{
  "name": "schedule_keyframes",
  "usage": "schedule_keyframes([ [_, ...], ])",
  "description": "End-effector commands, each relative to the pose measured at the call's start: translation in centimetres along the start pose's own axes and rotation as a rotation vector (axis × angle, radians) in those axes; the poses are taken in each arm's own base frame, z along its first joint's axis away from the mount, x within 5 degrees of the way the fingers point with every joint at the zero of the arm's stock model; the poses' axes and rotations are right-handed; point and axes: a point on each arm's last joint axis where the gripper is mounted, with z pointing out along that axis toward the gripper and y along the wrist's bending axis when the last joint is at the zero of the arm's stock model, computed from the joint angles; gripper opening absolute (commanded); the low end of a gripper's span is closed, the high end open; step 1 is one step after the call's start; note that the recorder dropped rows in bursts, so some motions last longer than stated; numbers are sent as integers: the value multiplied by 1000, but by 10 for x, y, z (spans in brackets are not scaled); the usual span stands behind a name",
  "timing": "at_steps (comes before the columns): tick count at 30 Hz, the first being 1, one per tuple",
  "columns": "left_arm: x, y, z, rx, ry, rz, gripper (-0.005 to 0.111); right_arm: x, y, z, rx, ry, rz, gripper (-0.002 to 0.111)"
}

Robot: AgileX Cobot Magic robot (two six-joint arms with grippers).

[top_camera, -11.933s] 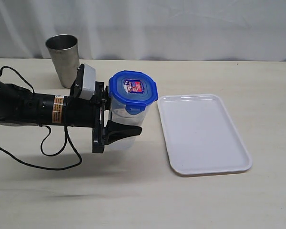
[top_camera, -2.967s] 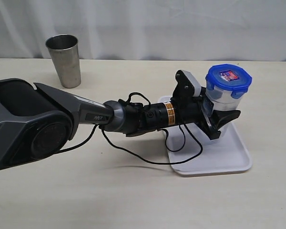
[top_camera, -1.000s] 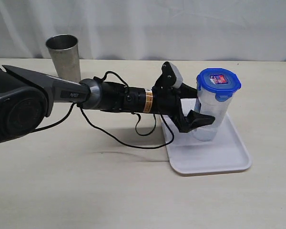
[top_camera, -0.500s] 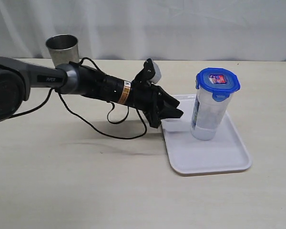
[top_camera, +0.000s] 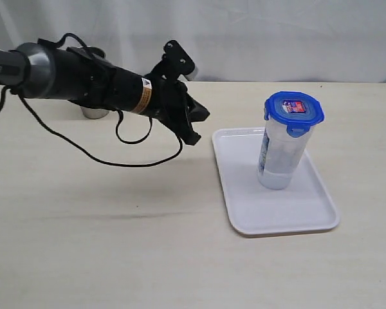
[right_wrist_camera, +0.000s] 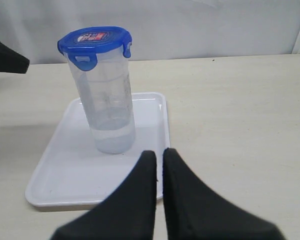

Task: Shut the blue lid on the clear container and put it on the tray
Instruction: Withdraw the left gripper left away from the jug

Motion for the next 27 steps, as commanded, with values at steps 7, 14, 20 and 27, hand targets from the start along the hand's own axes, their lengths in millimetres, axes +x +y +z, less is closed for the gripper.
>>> schedule_keyframes([
  [7, -7, -13, -81, -293, 48, -15, 0, 0, 0, 0, 0, -3, 0, 5],
  [14, -15, -29, -126, -359, 6, -12, 0, 0, 0, 0, 0, -3, 0, 5],
  [20, -26, -37, -138, -316, -41, 18, 0, 0, 0, 0, 0, -3, 0, 5],
  [27, -26, -37, -138, -316, -41, 18, 0, 0, 0, 0, 0, -3, 0, 5],
])
